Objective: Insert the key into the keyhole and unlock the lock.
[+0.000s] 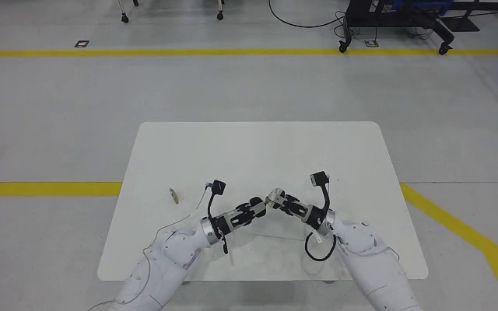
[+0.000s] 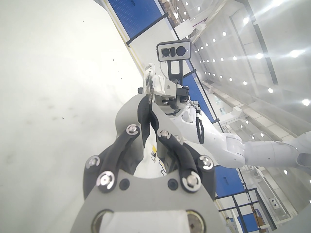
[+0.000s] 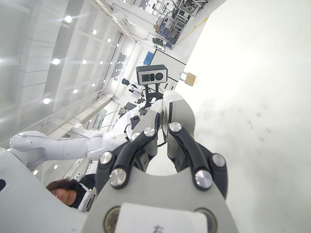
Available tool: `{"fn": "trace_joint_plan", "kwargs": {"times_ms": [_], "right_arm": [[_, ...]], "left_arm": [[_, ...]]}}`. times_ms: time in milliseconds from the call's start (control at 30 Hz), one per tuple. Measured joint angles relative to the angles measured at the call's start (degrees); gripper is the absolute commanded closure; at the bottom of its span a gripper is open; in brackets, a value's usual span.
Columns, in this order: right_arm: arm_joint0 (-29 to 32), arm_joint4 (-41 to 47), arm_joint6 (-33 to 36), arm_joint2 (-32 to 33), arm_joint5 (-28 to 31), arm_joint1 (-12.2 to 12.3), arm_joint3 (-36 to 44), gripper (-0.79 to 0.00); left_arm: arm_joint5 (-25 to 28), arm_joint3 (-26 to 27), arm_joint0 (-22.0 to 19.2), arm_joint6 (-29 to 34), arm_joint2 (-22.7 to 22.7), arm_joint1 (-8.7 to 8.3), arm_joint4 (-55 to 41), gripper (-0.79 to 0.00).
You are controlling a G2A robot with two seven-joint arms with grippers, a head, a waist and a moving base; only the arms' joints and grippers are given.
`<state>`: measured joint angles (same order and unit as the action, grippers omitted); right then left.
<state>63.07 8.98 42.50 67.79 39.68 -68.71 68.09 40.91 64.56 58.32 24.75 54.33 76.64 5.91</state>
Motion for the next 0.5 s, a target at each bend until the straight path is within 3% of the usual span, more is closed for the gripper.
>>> {"fn": "trace_joint_plan", "kwargs": {"times_ms": [67,233,300,500], "right_arm": [[0.06,0.34,0.9,0.37,0.4,0.18,0.07,-0.139],[0.79,1.69,3.86,3.28,2.63,1.19,0.34,-0.215],[1.3,0.47,5.04,4.32,3.35,1.66,0.93,-0.286],[2.36,-5.69,7.19,5.24,3.76,2.61,3.04,-0.283]], "left_arm": [[0.18,0.34,0.01,0.18,0.69,-0.24,0.7,0.0],[-0.09,2.62,0.52,3.6,3.13,-1.43,4.04,0.0],[-0.92,3.88,0.94,5.84,3.59,-1.89,5.75,0.0],[-1.14,6.07,1.09,16.26,2.4,-2.63,4.53,0.0]]}}
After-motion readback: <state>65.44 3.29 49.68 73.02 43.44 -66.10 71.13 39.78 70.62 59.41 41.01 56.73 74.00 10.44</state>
